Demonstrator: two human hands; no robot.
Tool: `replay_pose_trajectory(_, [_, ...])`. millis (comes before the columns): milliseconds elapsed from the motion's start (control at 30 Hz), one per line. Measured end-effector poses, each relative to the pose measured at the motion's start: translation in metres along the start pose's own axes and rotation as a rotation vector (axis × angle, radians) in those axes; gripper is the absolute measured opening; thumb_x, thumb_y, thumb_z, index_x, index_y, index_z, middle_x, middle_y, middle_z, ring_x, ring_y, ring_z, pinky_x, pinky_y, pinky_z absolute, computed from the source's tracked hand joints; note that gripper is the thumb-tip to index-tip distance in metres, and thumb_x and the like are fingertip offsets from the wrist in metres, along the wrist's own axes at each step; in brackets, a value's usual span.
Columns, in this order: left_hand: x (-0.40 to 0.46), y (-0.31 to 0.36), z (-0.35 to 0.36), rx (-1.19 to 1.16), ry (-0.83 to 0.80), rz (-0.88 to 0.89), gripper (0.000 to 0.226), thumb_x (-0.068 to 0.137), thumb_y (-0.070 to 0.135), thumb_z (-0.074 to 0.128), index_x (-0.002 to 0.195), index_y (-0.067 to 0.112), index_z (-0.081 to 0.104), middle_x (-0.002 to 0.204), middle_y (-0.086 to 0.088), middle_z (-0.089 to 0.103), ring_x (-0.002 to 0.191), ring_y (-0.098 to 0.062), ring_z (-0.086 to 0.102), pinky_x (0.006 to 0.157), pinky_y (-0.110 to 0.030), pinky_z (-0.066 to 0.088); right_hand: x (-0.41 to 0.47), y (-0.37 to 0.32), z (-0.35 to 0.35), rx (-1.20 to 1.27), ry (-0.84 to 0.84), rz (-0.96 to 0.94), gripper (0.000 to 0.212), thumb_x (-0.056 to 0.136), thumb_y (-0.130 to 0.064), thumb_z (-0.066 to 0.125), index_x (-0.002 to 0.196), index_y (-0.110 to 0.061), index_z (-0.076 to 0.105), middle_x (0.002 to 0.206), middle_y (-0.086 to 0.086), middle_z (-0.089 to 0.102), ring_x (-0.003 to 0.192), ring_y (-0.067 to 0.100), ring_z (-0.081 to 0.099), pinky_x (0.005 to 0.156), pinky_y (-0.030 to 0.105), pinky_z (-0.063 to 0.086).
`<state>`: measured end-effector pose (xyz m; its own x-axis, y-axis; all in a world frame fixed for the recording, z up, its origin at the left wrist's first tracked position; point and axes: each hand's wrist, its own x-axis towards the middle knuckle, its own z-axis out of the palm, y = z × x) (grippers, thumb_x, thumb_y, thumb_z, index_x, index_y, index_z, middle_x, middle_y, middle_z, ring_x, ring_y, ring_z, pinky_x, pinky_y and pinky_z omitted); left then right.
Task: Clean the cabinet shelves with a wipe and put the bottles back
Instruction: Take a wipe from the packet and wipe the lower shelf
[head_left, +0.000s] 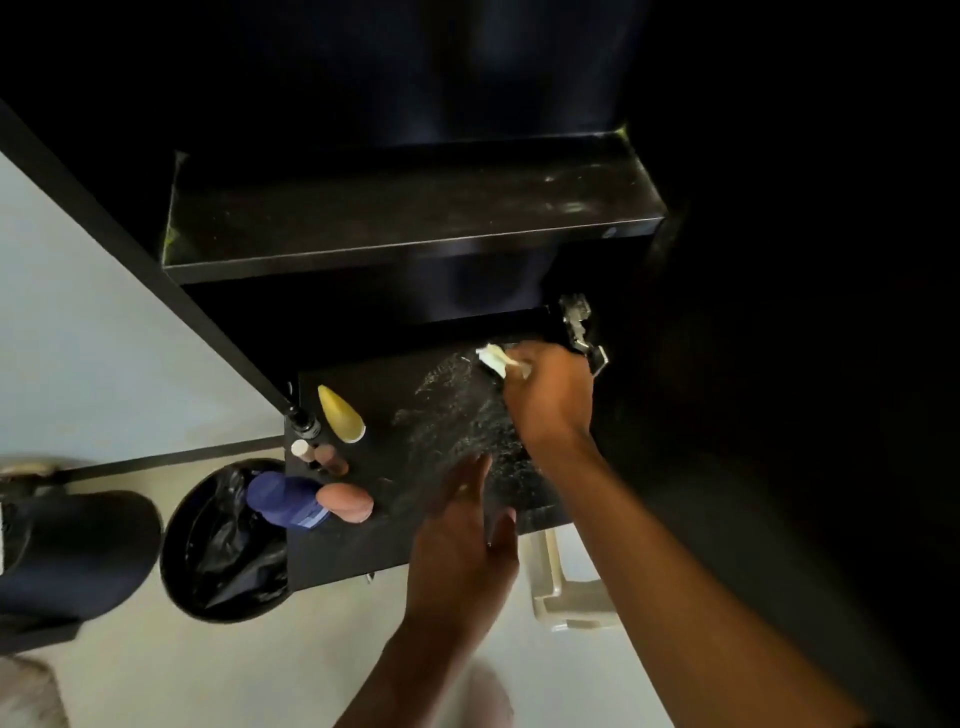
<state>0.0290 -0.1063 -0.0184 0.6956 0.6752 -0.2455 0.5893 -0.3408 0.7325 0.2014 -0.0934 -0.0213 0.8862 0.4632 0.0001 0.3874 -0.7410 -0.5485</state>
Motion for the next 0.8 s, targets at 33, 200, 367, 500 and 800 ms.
replay_pose_trajectory(33, [0.005, -0.001, 0.002, 0.038, -0.006, 0.011, 0.068, 0.099, 0.035, 0.062, 0.159, 0.032, 0.029, 0.166, 0.011, 0.032, 0.153, -0.009, 0.030, 0.123, -0.025, 0.026, 0.011, -0.004, 0.005, -0.036, 0.016, -0.040, 0.017, 0.092, -0.013, 0.063, 0.097, -0.022, 0.076, 0.090, 0.002, 0.073, 0.080, 0.022, 0.068, 0.067, 0.027, 0.052])
replay_pose_trajectory(200, [0.029, -0.002, 0.003, 0.259, 0.033, 0.052, 0.079, 0.100, 0.042, 0.056, 0.163, 0.021, 0.012, 0.172, -0.003, 0.012, 0.160, -0.021, 0.001, 0.125, -0.032, -0.003, 0.056, -0.011, 0.026, -0.215, 0.074, -0.228, 0.014, 0.088, -0.011, 0.066, 0.095, -0.016, 0.077, 0.092, 0.008, 0.073, 0.084, 0.026, 0.070, 0.072, 0.030, 0.054])
replay_pose_trajectory(367, [0.052, -0.004, 0.004, 0.432, -0.025, 0.067, 0.094, 0.096, 0.040, 0.061, 0.163, 0.009, 0.003, 0.172, -0.013, -0.002, 0.159, -0.031, -0.011, 0.131, -0.046, 0.004, 0.067, -0.004, 0.041, -0.352, -0.024, -0.414, 0.020, 0.084, -0.010, 0.066, 0.098, -0.021, 0.075, 0.090, 0.004, 0.073, 0.083, 0.024, 0.070, 0.074, 0.029, 0.055])
replay_pose_trajectory(500, [0.067, -0.005, 0.005, 0.479, -0.052, 0.047, 0.104, 0.094, 0.044, 0.064, 0.162, 0.008, -0.006, 0.172, -0.016, -0.010, 0.158, -0.035, -0.016, 0.130, -0.050, 0.003, 0.049, 0.008, 0.043, -0.290, -0.202, -0.437, 0.023, 0.087, -0.013, 0.063, 0.104, -0.023, 0.074, 0.106, 0.000, 0.069, 0.098, 0.021, 0.066, 0.089, 0.038, 0.056])
replay_pose_trajectory(800, [0.083, -0.012, -0.004, 0.558, -0.126, 0.007, 0.105, 0.095, 0.049, 0.061, 0.162, 0.010, -0.010, 0.171, -0.016, -0.015, 0.157, -0.038, -0.016, 0.129, -0.053, 0.002, 0.031, 0.019, 0.040, -0.408, -0.082, -0.272, 0.039, 0.091, -0.022, 0.064, 0.129, -0.014, 0.060, 0.129, 0.008, 0.058, 0.116, 0.025, 0.053, 0.098, 0.032, 0.050])
